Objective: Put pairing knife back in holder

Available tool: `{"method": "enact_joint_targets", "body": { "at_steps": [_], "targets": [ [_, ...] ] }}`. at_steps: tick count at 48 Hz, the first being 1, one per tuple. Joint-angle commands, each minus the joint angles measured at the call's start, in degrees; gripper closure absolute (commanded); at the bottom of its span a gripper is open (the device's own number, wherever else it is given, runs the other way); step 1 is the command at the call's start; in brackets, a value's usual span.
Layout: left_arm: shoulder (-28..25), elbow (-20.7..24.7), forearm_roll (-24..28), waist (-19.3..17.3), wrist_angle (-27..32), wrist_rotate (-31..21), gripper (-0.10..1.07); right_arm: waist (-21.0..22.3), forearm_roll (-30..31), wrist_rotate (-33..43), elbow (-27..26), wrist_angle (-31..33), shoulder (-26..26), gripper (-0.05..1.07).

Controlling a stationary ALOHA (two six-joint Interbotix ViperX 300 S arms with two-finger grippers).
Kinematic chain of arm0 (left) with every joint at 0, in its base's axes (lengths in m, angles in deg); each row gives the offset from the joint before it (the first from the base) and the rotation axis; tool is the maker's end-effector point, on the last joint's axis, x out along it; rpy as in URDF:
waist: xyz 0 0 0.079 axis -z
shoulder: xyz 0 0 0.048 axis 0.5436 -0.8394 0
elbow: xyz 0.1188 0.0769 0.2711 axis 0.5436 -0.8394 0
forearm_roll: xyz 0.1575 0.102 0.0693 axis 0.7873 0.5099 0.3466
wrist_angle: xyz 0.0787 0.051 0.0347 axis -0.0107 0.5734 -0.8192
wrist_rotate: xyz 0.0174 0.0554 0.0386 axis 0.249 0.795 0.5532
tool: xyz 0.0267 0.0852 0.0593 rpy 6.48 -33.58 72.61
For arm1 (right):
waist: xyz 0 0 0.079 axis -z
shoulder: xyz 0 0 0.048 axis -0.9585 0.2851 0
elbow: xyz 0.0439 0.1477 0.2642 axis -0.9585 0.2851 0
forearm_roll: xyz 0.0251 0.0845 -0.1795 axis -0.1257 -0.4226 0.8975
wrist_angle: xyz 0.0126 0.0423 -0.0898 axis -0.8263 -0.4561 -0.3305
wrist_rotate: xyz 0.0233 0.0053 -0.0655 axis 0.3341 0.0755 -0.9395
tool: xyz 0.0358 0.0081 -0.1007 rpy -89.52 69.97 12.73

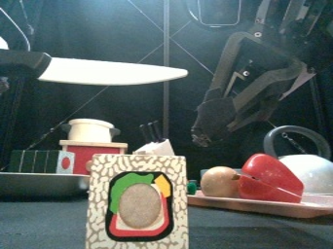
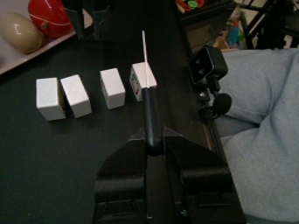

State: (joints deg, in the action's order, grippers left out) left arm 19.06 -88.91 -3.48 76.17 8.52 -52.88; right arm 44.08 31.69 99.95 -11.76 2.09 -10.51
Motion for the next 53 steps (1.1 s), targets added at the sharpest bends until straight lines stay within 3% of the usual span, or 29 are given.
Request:
{"method": "enact_joint_targets", "body": {
  "at_steps": [1,8,17,28,36,44,49,53],
  "targets": [
    [2.81,-0.35,-0.09,-0.53,-1.41,0.00,0.62,0.18,-0.35,0.09,0.35,1.67,-3.60,0.37],
    [8.17,-2.02,-2.64,-2.55,-2.29,-0.09,0.62,1.76,-0.53,0.18,2.02,5.71,-6.77,0.37],
    [16.44,-2.90,-12.30,-7.56,-2.11,0.44,0.62,6.94,-0.26,0.53,2.55,8.70,-9.93,0.38],
    [24.08,-5.10,-13.10,-15.38,-1.85,1.32,0.62,15.03,1.23,0.26,3.43,11.16,-11.07,0.41],
    [29.62,-6.24,-12.48,-24.35,3.96,3.87,0.62,24.08,1.76,0.26,5.19,11.43,-13.10,0.55],
    [32.78,-4.92,-11.87,-37.79,14.33,8.26,0.62,33.57,1.85,0.53,6.24,11.43,-13.71,0.70],
    [32.70,-3.08,-10.46,-47.02,22.32,10.72,0.62,37.88,2.46,0.53,6.33,11.16,-12.74,0.77],
    [32.08,-2.02,-9.84,-52.29,27.42,10.81,0.62,40.43,3.60,0.53,6.06,10.55,-12.39,0.81]
  ]
}}
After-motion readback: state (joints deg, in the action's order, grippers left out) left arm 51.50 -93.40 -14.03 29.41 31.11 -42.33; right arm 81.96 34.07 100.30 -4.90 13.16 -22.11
